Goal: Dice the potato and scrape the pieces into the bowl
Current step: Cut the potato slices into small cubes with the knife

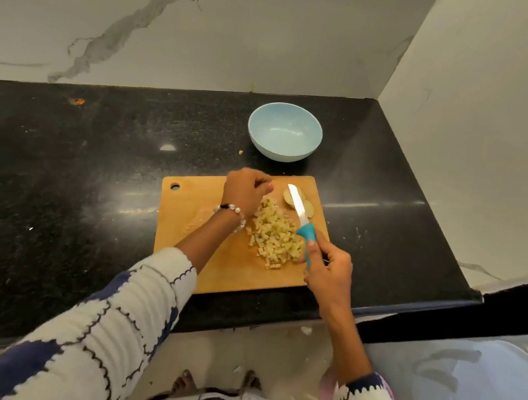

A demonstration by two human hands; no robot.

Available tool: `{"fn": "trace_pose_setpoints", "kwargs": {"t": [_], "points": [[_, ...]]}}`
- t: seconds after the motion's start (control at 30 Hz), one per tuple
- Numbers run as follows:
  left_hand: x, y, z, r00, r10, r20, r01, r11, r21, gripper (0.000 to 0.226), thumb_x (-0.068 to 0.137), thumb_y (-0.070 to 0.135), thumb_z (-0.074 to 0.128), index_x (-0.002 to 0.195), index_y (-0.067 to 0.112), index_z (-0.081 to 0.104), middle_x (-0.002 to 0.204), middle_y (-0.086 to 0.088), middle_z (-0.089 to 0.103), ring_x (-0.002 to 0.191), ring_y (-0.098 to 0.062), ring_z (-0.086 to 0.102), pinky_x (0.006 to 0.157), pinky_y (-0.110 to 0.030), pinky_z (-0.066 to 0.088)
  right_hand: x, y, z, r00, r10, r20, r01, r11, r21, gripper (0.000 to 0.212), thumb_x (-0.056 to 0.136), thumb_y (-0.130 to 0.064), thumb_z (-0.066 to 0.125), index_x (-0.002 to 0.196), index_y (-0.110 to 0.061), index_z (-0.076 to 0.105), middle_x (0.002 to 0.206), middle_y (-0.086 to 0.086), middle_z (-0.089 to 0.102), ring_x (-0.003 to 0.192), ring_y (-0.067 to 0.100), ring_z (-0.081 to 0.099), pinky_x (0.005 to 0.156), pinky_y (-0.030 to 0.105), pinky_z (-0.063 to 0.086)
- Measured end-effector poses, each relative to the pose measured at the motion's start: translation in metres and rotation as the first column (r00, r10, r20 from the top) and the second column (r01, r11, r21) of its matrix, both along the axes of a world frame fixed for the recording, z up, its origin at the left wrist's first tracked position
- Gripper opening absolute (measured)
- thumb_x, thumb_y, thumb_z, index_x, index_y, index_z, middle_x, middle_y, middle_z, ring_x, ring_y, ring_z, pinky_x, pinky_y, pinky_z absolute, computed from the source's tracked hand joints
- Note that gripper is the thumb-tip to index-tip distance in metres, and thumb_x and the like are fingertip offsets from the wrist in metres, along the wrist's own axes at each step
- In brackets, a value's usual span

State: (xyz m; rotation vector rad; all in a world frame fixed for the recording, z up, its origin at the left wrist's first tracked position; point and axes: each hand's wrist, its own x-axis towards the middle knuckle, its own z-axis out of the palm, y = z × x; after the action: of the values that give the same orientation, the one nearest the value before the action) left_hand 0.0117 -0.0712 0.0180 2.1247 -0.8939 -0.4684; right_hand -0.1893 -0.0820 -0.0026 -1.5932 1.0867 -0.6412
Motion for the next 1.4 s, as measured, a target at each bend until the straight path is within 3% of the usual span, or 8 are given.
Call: {"fn": "trace_pose_setpoints", "kwargs": {"t": [0.13, 0.27, 0.43, 0.67, 0.77, 0.87, 1.2, 1.4], "points": [[-0.009, -0.043, -0.004, 0.954, -0.28, 0.108, 0.24, 0.928, 0.284, 0.047, 0.085, 0.025, 0.066, 0.129, 0.019, 0.055, 0.129, -0.008, 0.058, 0.121, -0.024, 0.051, 0.106, -0.037, 0.038, -0.011, -0.015, 0.0, 0.998, -0.063, 0.009, 0.063, 0.998, 0.007, 0.025, 0.097, -0.027, 0.048, 0.117, -0.021, 0.062, 0.074, 0.012, 0.062, 0.056, 0.015, 0.048, 0.054, 0.033, 0.045], [-0.014, -0.062, -0.009, 0.873, -0.435, 0.221, 0.279, 0.816, 0.506, 0.064, 0.083, 0.036, 0.067, 0.139, 0.022, 0.041, 0.137, -0.011, 0.048, 0.128, -0.03, 0.042, 0.107, -0.041, 0.037, -0.017, -0.02, 0.001, 0.996, -0.092, 0.015, 0.092, 0.996, -0.006, 0.019, 0.097, -0.026, 0.048, 0.109, -0.027, 0.064, 0.075, 0.013, 0.063, 0.055, 0.015, 0.048, 0.053, 0.032, 0.045], [-0.016, -0.064, -0.009, 0.931, -0.337, 0.143, 0.251, 0.872, 0.42, 0.067, 0.073, 0.026, 0.078, 0.134, 0.02, 0.05, 0.135, -0.009, 0.049, 0.126, -0.028, 0.045, 0.107, -0.038, 0.038, -0.02, -0.02, 0.0, 0.995, -0.099, 0.011, 0.099, 0.995, 0.007, 0.018, 0.097, -0.025, 0.049, 0.108, -0.038, 0.056, 0.077, 0.012, 0.063, 0.057, 0.015, 0.047, 0.054, 0.03, 0.045], [-0.007, -0.051, -0.011, 0.993, -0.118, -0.019, 0.12, 0.969, 0.215, 0.038, 0.071, 0.018, 0.08, 0.106, 0.013, 0.068, 0.107, -0.006, 0.067, 0.099, -0.019, 0.061, 0.087, -0.027, 0.047, -0.01, -0.017, -0.002, 1.0, -0.021, -0.005, 0.021, 1.0, -0.021, 0.016, 0.097, -0.028, 0.049, 0.089, -0.038, 0.059, 0.075, 0.016, 0.063, 0.054, 0.016, 0.048, 0.054, 0.036, 0.046], [-0.005, -0.048, -0.01, 0.996, -0.07, -0.046, 0.077, 0.983, 0.168, 0.035, 0.072, 0.015, 0.079, 0.105, 0.013, 0.067, 0.102, -0.005, 0.068, 0.094, -0.017, 0.062, 0.083, -0.024, 0.047, -0.008, -0.017, -0.008, 0.999, -0.022, -0.041, 0.02, 0.999, -0.032, 0.021, 0.097, -0.028, 0.048, 0.108, -0.021, 0.064, 0.075, 0.011, 0.064, 0.055, 0.013, 0.05, 0.055, 0.037, 0.049], [-0.006, -0.047, -0.01, 0.997, -0.052, -0.06, 0.061, 0.986, 0.158, 0.034, 0.073, 0.014, 0.078, 0.105, 0.013, 0.066, 0.101, -0.004, 0.068, 0.092, -0.016, 0.062, 0.081, -0.023, 0.048, -0.007, -0.019, -0.01, 0.996, -0.041, -0.081, 0.036, 0.997, -0.064, 0.034, 0.097, -0.028, 0.048, 0.126, -0.013, 0.057, 0.075, 0.005, 0.064, 0.054, 0.004, 0.05, 0.05, 0.024, 0.047], [0.011, -0.009, 0.01, 0.947, 0.078, -0.313, -0.099, 0.994, -0.054, 0.023, 0.081, 0.018, 0.071, 0.104, 0.018, 0.07, 0.098, 0.0, 0.069, 0.092, -0.013, 0.062, 0.085, -0.034, 0.054, -0.003, -0.007, -0.006, 0.999, -0.025, -0.039, 0.021, 0.993, -0.116, 0.035, 0.097, -0.032, 0.048, 0.117, -0.007, 0.063, 0.071, 0.006, 0.06, 0.052, 0.004, 0.046, 0.045, 0.02, 0.041], [0.025, 0.063, 0.003, 0.891, 0.247, -0.381, -0.282, 0.959, -0.037, 0.032, 0.081, 0.012, 0.07, 0.113, 0.015, 0.067, 0.091, -0.008, 0.069, 0.072, -0.015, 0.065, 0.065, -0.029, 0.059, 0.017, 0.021, 0.001, 0.986, 0.158, -0.06, -0.166, 0.972, -0.169, 0.043, 0.097, -0.023, 0.05, 0.139, -0.019, 0.04, 0.086, -0.006, 0.06, 0.069, 0.004, 0.053, 0.061, 0.02, 0.049]]}}
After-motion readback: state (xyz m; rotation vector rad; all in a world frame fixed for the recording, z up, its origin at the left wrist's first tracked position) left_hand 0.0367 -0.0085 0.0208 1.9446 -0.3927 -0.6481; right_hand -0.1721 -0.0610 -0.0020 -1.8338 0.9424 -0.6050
